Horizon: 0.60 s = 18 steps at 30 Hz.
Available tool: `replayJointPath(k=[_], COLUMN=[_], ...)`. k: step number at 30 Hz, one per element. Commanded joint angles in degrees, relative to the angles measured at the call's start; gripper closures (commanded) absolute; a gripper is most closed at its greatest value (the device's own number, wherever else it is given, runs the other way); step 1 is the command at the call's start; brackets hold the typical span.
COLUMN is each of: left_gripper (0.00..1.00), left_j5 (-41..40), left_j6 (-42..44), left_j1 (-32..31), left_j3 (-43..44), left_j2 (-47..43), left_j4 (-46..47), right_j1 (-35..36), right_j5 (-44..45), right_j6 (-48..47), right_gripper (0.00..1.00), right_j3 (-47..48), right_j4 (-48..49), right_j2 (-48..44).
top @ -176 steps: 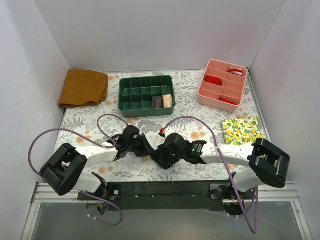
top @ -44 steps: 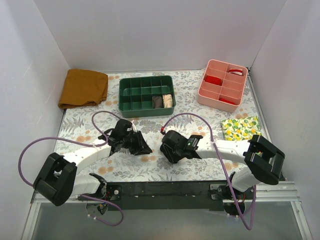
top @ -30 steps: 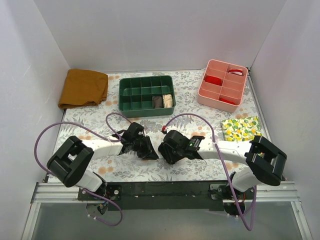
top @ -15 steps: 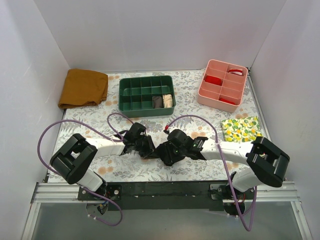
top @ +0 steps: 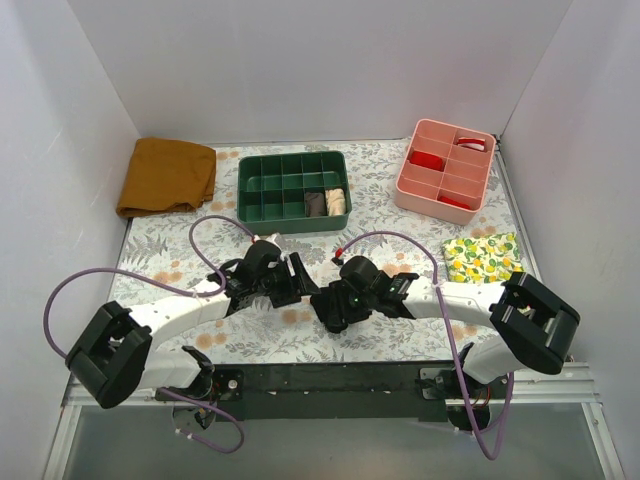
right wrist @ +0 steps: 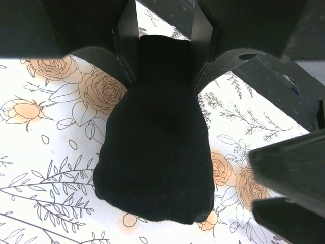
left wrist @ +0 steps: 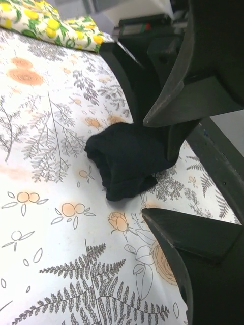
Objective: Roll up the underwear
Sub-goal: Roll the underwear to the center of the board.
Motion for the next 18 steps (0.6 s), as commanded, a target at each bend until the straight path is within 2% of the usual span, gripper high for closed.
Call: replayJointPath(k=[1,9,18], left_gripper=[0.34,0.33,0.28], left_j5=[-2.9,1.7,3.0], left_j6=[2.2,-0.5,-2.9], left_j1=[0.0,0.0,-0.1], left_j3=[1.0,3.4,6.0], left_j2=[-2.6,5.1,6.7], left_j4=[-1.0,0.5,-0.5], right_j1=[0.1,0.1,0.1], right_j5=[-0.5,-0.2,0.0], right_j6=[-2.4,-3.8,-4.3], right_gripper=[0.99,0.99,0.99], right_j3=[1.0,1.1,1.3], right_j4=[-1.9,-2.6,-2.8], right_j2=[0.6,-0.2,0.0])
